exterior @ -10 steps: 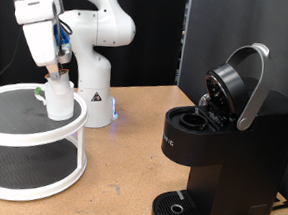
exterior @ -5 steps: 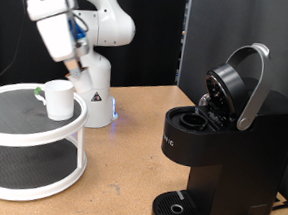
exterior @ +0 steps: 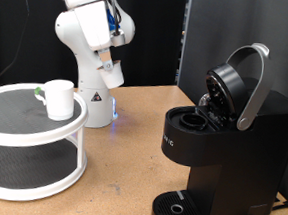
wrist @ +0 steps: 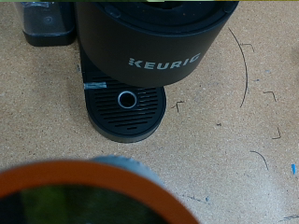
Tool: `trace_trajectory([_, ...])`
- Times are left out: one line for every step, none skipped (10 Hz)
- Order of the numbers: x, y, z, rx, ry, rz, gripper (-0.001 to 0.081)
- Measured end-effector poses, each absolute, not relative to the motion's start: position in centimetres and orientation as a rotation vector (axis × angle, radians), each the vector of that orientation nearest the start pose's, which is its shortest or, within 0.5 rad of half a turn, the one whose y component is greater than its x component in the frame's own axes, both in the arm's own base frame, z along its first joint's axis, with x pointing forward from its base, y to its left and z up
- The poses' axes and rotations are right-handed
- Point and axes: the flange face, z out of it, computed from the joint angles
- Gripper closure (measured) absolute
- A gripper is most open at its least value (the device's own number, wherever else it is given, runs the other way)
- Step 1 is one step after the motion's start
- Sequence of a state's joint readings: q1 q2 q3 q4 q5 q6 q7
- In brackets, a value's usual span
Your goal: Make a cup of coffee with the keurig machine
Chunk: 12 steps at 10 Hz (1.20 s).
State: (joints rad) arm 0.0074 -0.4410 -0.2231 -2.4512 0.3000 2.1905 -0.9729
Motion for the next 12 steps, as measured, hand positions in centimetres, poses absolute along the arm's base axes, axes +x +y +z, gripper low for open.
trace_trajectory([42.1, -8.7, 47.3, -2.758, -0.886, -0.481, 0.0345])
trace_trajectory([42.0, -8.6, 47.2, -2.734, -0.913, -0.484, 0.0345])
trace_trajectory([42.1, -8.3, 47.3, -2.699, -0.94, -0.497, 0.0345])
trace_trajectory([42.5, -7.7, 47.6, -2.665, -0.964, -0.524, 0.0345])
trace_trajectory([43.1, -7.0, 48.0, -2.638, -0.98, -0.545, 0.0345])
trace_trajectory([44.0, -6.2, 48.4, -2.621, -0.988, -0.57, 0.0345])
trace_trajectory([44.8, -5.2, 48.8, -2.591, -1.042, -0.588, 0.0345])
trace_trajectory([45.6, -4.4, 48.9, -2.545, -1.12, -0.603, 0.0345])
trace_trajectory([46.3, -3.7, 48.9, -2.52, -1.169, -0.605, 0.0345])
trace_trajectory([47.0, -3.1, 48.7, -2.513, -1.188, -0.588, 0.0345])
trace_trajectory([47.7, -2.8, 48.5, -2.51, -1.197, -0.57, 0.0345])
trace_trajectory([47.6, -2.8, 48.5, -2.51, -1.196, -0.569, 0.0345])
